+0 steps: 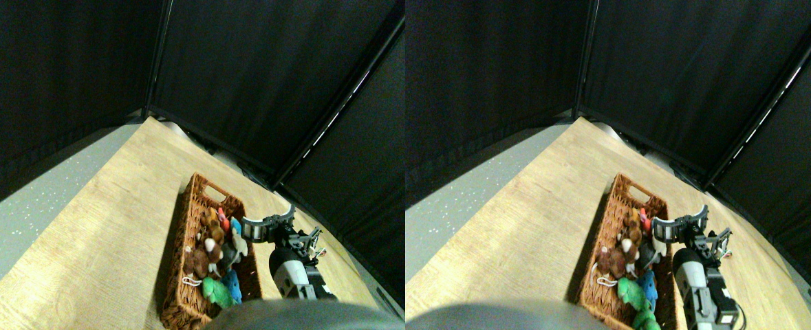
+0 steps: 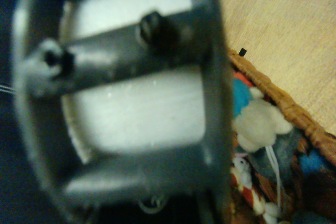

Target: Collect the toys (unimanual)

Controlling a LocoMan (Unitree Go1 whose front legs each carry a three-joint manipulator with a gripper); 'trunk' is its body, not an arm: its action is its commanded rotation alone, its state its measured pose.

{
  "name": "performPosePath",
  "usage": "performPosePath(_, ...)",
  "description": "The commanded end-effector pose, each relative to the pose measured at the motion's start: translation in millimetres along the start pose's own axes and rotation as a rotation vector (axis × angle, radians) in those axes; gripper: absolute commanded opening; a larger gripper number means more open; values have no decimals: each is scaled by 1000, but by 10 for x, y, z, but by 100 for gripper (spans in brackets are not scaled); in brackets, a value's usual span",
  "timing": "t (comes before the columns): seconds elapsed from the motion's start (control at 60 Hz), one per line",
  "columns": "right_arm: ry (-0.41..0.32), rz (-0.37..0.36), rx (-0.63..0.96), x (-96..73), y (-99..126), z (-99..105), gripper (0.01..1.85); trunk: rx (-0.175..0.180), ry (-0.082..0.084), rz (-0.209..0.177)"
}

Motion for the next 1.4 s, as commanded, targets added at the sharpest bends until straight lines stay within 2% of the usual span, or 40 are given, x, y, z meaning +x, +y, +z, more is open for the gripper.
performPosePath(0.017,-18,72,-16,17,105,21,146,-15,15,9)
performPosePath(0.05,-25,71,-8,18,103,21,143,-14,16,8)
performPosePath(0.083,-87,70,39,17,97,19,128,-9,19,5)
performPosePath(0.1,-94,77,42,17,94,19,118,-9,19,5)
performPosePath(0.117,-94,77,42,17,94,19,118,-6,19,3)
performPosePath(0.15,-85,95,53,33,82,32,97,-3,20,1)
performPosePath(0.2,-141,91,69,47,63,60,72,1,21,-2)
performPosePath(0.25,-154,95,77,49,54,72,63,7,22,-5)
performPosePath(0.267,-170,102,107,56,32,101,42,10,22,-6)
performPosePath(0.283,-172,104,109,63,17,123,33,12,22,-8)
performPosePath(0.383,-191,112,95,78,-55,240,6,27,27,-19)
performPosePath(0.417,-212,106,91,77,-74,267,6,33,28,-23)
performPosePath(0.467,-314,63,95,36,-121,334,6,42,30,-30)
performPosePath(0.583,-372,53,58,-23,-204,455,6,68,36,-49)
performPosePath(0.667,-452,18,2,-98,-289,569,6,88,41,-63)
performPosePath(0.767,-490,-3,-73,-182,-390,698,6,111,47,-78)
performPosePath(0.817,-497,0,-70,-220,-425,742,6,120,49,-84)
performPosePath(0.85,-533,-28,-46,-271,-453,773,6,129,50,-90)
performPosePath(0.917,-522,-34,-29,-323,-511,837,6,144,55,-99)
performPosePath(0.95,-543,-56,-22,-361,-554,869,6,150,56,-103)
performPosePath(1.167,-591,-73,68,-507,-808,975,6,188,62,-122)
performPosePath(1.333,-590,-75,65,-585,-956,1020,6,201,61,-137)
performPosePath(1.4,-614,-87,54,-622,-980,1009,6,205,63,-142)
